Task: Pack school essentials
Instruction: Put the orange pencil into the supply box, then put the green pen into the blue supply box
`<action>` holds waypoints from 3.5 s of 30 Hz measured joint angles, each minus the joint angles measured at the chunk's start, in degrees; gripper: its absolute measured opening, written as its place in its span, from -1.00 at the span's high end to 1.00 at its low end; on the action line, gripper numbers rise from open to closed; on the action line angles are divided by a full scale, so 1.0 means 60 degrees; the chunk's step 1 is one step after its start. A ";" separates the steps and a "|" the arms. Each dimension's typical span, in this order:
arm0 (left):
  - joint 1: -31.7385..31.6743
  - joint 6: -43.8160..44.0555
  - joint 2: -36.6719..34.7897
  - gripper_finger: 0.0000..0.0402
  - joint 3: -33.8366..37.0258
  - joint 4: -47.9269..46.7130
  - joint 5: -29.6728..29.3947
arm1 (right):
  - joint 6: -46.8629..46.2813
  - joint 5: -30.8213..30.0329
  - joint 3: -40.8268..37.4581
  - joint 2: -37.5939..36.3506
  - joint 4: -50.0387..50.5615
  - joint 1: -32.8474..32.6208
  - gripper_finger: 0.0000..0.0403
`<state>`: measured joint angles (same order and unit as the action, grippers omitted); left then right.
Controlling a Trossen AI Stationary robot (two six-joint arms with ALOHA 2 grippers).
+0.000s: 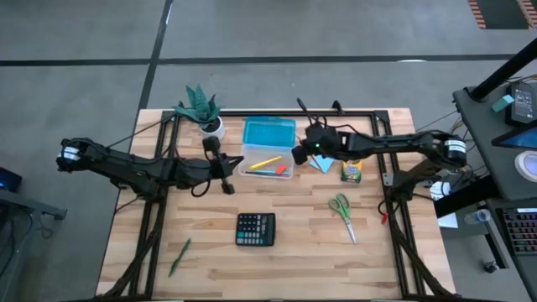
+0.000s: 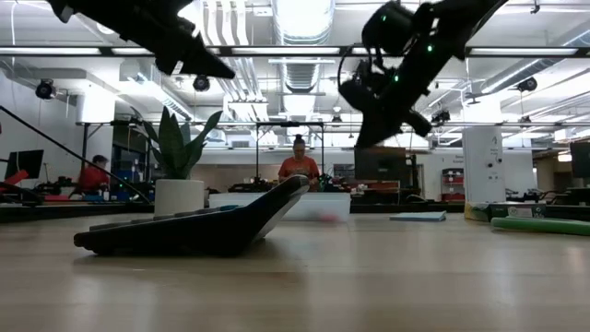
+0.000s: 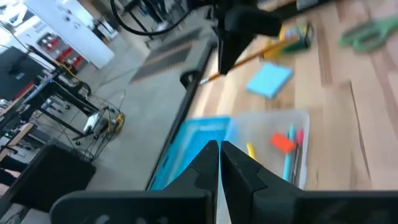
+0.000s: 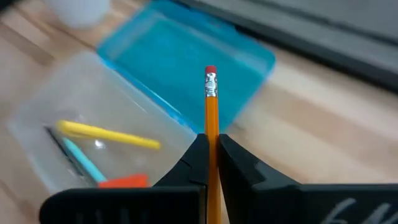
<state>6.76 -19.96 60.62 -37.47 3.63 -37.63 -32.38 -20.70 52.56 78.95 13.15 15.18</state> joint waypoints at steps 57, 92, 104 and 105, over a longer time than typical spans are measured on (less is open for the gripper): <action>0.0002 -0.0066 -0.0073 1.00 0.0029 0.0573 -0.0033 | 0.9455 0.2138 0.4787 0.5639 -0.1502 -0.0122 0.39; 0.0070 0.2451 0.0205 1.00 0.0035 0.0872 0.0448 | 0.9643 0.0922 -0.2218 -0.1111 -0.7040 -0.3655 0.72; 0.0670 0.5811 0.1884 1.00 -0.0039 0.0927 0.1614 | 1.0281 0.2061 -0.4365 -0.3000 -1.0106 -0.3655 0.72; 0.0719 0.5971 0.2067 1.00 -0.0065 0.0938 0.1648 | 1.0310 0.2198 -0.4412 -0.3175 -1.0101 -0.3655 0.72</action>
<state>11.08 15.86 73.03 -37.87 9.26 -27.74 29.48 -7.51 26.08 59.90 -47.45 -6.74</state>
